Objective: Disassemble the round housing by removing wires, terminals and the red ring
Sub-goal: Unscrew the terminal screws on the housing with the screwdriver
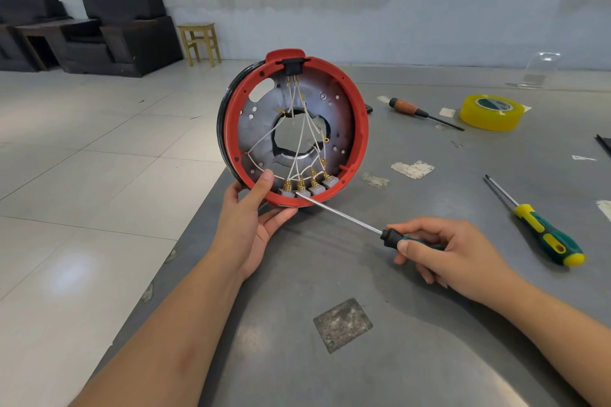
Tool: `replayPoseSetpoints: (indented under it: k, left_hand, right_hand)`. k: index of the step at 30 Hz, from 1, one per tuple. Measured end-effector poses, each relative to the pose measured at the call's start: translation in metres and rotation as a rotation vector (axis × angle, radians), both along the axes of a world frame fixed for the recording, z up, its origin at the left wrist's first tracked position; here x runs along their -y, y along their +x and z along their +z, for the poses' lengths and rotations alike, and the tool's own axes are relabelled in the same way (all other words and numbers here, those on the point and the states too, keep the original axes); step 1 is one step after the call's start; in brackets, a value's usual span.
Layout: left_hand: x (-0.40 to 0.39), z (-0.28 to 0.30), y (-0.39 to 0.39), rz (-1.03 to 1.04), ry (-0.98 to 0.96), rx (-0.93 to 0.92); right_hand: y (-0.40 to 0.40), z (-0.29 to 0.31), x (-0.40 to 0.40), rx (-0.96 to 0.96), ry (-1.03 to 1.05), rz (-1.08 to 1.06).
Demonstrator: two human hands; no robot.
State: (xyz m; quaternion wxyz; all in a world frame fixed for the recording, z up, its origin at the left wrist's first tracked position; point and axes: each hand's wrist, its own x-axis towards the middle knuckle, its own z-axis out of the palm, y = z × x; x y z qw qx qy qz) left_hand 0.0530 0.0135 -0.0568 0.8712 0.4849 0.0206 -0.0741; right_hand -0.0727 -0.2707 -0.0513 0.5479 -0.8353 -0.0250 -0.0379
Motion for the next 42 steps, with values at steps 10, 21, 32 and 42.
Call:
replayPoseSetpoints:
  k: [10,21,32,42]
  left_hand:
    - [0.0,0.0,0.0,-0.007,-0.005,-0.007]
    - [-0.001,-0.002,0.0,-0.005,0.026,0.004]
    - [0.0,0.001,-0.002,0.018,0.02,-0.021]
    - [0.001,0.004,-0.003,0.03,0.017,-0.03]
  right_hand:
    - [0.006,0.012,0.004,-0.204,0.196,0.042]
    - [0.008,0.011,0.004,-0.225,0.18,0.072]
    - [0.001,0.006,0.004,-0.086,0.095,0.065]
    - [-0.004,0.006,0.019,0.211,-0.33,-0.004]
